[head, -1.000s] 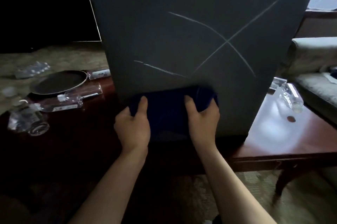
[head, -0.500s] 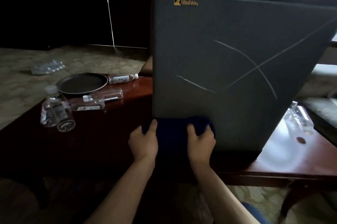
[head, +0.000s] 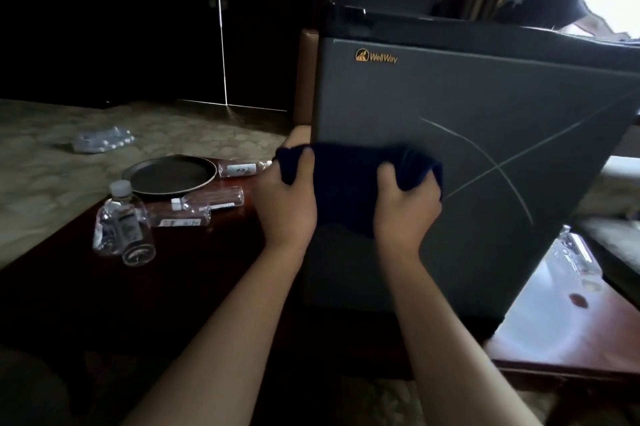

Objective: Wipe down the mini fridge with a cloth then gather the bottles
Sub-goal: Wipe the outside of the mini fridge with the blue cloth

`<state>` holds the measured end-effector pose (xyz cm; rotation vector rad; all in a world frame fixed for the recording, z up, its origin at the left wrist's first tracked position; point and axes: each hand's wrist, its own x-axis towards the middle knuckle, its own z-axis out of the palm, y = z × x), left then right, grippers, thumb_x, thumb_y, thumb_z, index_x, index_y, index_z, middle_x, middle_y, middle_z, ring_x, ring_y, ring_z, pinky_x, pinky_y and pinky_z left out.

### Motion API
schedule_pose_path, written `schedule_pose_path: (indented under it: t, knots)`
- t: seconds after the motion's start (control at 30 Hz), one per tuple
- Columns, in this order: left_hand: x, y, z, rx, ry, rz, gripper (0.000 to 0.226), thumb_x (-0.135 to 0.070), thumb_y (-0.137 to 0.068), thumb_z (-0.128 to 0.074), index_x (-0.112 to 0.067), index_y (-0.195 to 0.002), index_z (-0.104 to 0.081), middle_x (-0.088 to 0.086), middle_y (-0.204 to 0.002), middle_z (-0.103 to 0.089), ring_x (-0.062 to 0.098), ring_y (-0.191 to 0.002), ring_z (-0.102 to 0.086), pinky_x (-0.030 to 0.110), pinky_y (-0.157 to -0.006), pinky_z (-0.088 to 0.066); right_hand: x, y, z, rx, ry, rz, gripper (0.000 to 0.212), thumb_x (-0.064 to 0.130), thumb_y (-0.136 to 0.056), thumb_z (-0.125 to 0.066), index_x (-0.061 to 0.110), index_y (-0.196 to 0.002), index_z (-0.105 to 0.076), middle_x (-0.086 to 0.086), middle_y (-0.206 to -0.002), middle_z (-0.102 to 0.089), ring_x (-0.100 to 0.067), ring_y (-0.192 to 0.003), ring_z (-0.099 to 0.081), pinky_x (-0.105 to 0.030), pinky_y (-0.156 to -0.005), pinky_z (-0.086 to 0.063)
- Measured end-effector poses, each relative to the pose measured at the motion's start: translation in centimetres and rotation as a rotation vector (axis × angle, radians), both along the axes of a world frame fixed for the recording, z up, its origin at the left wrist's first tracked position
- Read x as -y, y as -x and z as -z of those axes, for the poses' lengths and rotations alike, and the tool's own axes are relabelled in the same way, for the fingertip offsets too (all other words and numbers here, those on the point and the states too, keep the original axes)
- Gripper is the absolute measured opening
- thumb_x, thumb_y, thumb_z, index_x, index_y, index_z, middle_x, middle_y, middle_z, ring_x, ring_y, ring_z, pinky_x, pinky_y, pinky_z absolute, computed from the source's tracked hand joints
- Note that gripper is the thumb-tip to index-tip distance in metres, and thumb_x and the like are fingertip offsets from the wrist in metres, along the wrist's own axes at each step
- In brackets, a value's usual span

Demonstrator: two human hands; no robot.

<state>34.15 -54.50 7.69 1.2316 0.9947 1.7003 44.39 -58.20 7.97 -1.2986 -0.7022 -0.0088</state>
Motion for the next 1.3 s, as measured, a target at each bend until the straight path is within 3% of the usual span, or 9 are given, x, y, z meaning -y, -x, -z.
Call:
schedule_pose_path:
  t: [0.13, 0.23, 0.33, 0.43, 0.57, 0.83, 0.97, 1.13, 1.3]
  knots:
    - [1.5, 0.1, 5.9, -0.105, 0.134, -0.064, 0.034, -0.030, -0.092, -0.063, -0.021, -0.059, -0.056, -0.009, -0.057, -0.058, -0.003, -0.049, -0.053, 0.017, -0.054, -0.041, 1.5, 0.5, 5.4, -0.088, 0.159, -0.012, 0.015, 0.017, -0.088, -0.065, 0.012, -0.077, -0.056, 0.008, -0.071, -0.060, 0.003, -0.061, -0.055, -0.013, -0.064, -0.038]
    - [1.6, 0.3, 6.1, -0.100, 0.243, -0.062, 0.034, -0.032, -0.089, -0.066, -0.016, -0.061, -0.058, -0.005, -0.061, -0.060, 0.006, -0.055, -0.054, 0.027, -0.062, -0.044, 1.7, 0.1, 5.2, -0.088, 0.226, -0.005, 0.010, 0.015, -0.087, -0.066, 0.008, -0.085, -0.060, -0.001, -0.083, -0.065, -0.013, -0.077, -0.059, -0.016, -0.071, -0.035]
    - [0.9, 0.1, 2.7, -0.009, 0.209, 0.017, 0.021, -0.029, -0.089, -0.066, -0.018, -0.070, -0.065, -0.004, -0.073, -0.068, 0.010, -0.068, -0.063, 0.031, -0.068, -0.051, 1.4, -0.2, 2.1, -0.083, 0.196, -0.007, 0.013, 0.016, -0.086, -0.065, 0.004, -0.091, -0.063, -0.003, -0.085, -0.066, -0.016, -0.079, -0.060, -0.026, -0.078, -0.044]
    - [0.0, -0.2, -2.5, 0.044, 0.095, 0.072, 0.020, -0.030, -0.088, -0.067, -0.012, -0.080, -0.070, -0.001, -0.076, -0.070, 0.016, -0.075, -0.068, 0.038, -0.073, -0.057, 1.1, -0.7, -3.3, -0.063, 0.126, -0.037, 0.011, 0.017, -0.084, -0.065, 0.009, -0.079, -0.059, 0.007, -0.069, -0.058, -0.005, -0.061, -0.053, -0.028, -0.068, -0.046]
    - [-1.3, -0.9, -9.9, 0.039, -0.016, 0.013, 0.026, -0.035, -0.082, -0.069, -0.016, -0.065, -0.065, -0.002, -0.066, -0.067, 0.022, -0.070, -0.068, 0.047, -0.072, -0.057, 0.7, -1.8, -11.2, -0.047, 0.074, -0.047, 0.010, 0.026, -0.080, -0.066, 0.016, -0.082, -0.064, 0.011, -0.072, -0.060, 0.001, -0.062, -0.053, -0.022, -0.064, -0.042]
    - [0.0, -1.7, -8.9, -0.149, -0.062, -0.020, 0.022, -0.033, -0.089, -0.065, -0.024, -0.069, -0.062, -0.010, -0.070, -0.064, 0.006, -0.067, -0.060, 0.023, -0.061, -0.046, 1.8, -2.7, -9.4, -0.030, 0.159, -0.026, 0.016, 0.032, -0.083, -0.066, 0.018, -0.083, -0.058, 0.006, -0.078, -0.060, -0.018, -0.076, -0.057, -0.027, -0.071, -0.040]
    - [-0.3, -1.7, -8.8, -0.061, 0.041, 0.045, 0.020, -0.034, -0.086, -0.066, -0.021, -0.071, -0.065, -0.003, -0.076, -0.068, 0.018, -0.076, -0.066, 0.037, -0.072, -0.055, 2.0, -3.0, -9.1, -0.134, 0.169, -0.104, 0.018, 0.031, -0.081, -0.068, 0.014, -0.077, -0.061, 0.003, -0.077, -0.064, -0.017, -0.074, -0.062, -0.036, -0.069, -0.052]
    - [-0.7, -1.9, -13.0, -0.147, -0.062, -0.014, 0.034, -0.031, -0.093, -0.055, -0.013, -0.064, -0.049, 0.008, -0.067, -0.059, 0.032, -0.069, -0.056, 0.038, -0.067, -0.043, 1.4, -3.6, -11.8, -0.265, 0.051, -0.255, 0.027, 0.035, -0.069, -0.071, 0.009, -0.079, -0.069, -0.006, -0.081, -0.073, -0.022, -0.077, -0.071, -0.047, -0.072, -0.060]
    - [-1.2, -2.5, -14.5, -0.248, 0.012, -0.024, 0.031, -0.020, -0.091, -0.054, -0.015, -0.063, -0.044, -0.002, -0.063, -0.044, 0.021, -0.065, -0.044, 0.032, -0.064, -0.035, 2.2, -5.1, -12.3, -0.270, 0.010, -0.376, 0.021, 0.027, -0.075, -0.075, 0.006, -0.075, -0.070, -0.014, -0.084, -0.075, -0.029, -0.083, -0.072, -0.047, -0.071, -0.058]
